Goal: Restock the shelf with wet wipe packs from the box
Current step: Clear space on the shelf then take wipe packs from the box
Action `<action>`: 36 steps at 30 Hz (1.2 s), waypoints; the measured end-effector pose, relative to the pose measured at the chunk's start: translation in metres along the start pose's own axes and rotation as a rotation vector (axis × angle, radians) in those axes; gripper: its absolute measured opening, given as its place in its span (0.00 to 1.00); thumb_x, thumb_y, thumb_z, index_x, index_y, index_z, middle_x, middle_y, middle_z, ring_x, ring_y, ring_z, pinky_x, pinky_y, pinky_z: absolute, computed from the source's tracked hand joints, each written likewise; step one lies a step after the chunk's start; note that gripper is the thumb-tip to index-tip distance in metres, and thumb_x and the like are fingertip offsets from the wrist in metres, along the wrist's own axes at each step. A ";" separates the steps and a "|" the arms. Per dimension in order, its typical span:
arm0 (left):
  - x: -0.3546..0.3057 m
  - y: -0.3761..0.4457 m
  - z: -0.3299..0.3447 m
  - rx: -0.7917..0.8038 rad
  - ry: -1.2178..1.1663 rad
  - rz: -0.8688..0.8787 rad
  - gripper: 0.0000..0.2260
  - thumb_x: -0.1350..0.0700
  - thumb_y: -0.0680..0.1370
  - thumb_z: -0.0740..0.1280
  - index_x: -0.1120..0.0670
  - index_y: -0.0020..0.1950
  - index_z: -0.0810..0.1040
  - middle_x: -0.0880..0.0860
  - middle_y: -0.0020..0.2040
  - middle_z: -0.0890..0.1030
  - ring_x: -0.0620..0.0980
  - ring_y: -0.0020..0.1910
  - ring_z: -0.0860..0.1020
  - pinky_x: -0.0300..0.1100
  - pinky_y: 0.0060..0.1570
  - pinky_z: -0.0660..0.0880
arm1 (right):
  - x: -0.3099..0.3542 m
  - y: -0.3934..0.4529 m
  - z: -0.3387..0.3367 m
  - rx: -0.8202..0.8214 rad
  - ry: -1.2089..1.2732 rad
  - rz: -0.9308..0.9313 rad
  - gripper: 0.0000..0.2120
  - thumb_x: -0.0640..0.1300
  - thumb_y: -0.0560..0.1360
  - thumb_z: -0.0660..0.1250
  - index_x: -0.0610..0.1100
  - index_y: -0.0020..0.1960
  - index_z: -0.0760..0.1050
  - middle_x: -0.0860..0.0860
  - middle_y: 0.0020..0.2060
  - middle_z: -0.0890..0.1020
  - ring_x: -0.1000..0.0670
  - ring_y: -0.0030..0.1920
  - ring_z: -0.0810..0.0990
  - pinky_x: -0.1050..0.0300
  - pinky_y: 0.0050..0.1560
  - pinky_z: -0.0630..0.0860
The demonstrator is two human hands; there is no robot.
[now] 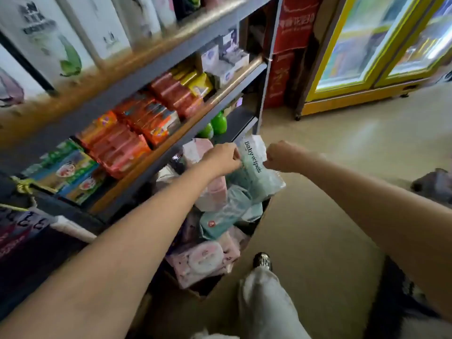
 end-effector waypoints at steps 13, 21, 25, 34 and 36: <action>-0.018 0.123 0.009 0.094 0.056 -0.166 0.18 0.58 0.74 0.65 0.58 0.63 0.68 0.58 0.62 0.67 0.59 0.59 0.72 0.48 0.58 0.69 | -0.064 0.110 0.065 0.345 0.652 0.265 0.08 0.39 0.73 0.66 0.35 0.37 0.78 0.52 0.21 0.80 0.55 0.23 0.75 0.63 0.27 0.71; -0.099 0.143 -0.006 0.290 0.085 0.114 0.26 0.57 0.74 0.68 0.49 0.70 0.66 0.52 0.71 0.62 0.56 0.67 0.66 0.46 0.66 0.65 | -0.119 0.051 -0.024 0.270 0.622 0.291 0.19 0.47 0.74 0.65 0.42 0.27 0.68 0.53 0.17 0.72 0.52 0.22 0.65 0.64 0.23 0.63; -0.220 0.155 -0.042 0.298 -0.009 0.362 0.08 0.53 0.71 0.72 0.55 0.47 0.79 0.57 0.58 0.77 0.55 0.57 0.76 0.46 0.57 0.71 | -0.188 -0.028 -0.127 0.113 0.394 0.377 0.20 0.51 0.74 0.65 0.42 0.27 0.68 0.52 0.19 0.72 0.52 0.19 0.68 0.65 0.22 0.65; -0.565 0.035 -0.072 -0.059 -0.021 1.094 0.28 0.45 0.71 0.69 0.57 0.66 0.70 0.58 0.65 0.70 0.55 0.65 0.67 0.41 0.62 0.61 | -0.361 -0.324 -0.297 -0.548 0.099 0.895 0.10 0.45 0.77 0.61 0.40 0.49 0.76 0.42 0.48 0.81 0.42 0.51 0.79 0.57 0.45 0.71; -0.619 -0.010 -0.071 -0.099 -0.175 1.279 0.40 0.37 0.63 0.67 0.57 0.68 0.66 0.57 0.62 0.71 0.57 0.61 0.70 0.45 0.60 0.64 | -0.377 -0.400 -0.333 -0.732 0.009 0.962 0.08 0.44 0.77 0.62 0.40 0.46 0.74 0.44 0.42 0.79 0.43 0.51 0.78 0.59 0.42 0.66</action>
Point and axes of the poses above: each hand's wrist, its own y-axis towards the middle knuckle, its own z-axis out of the palm, x = y × z, the point moved 9 cm from there along y, towards the middle knuckle
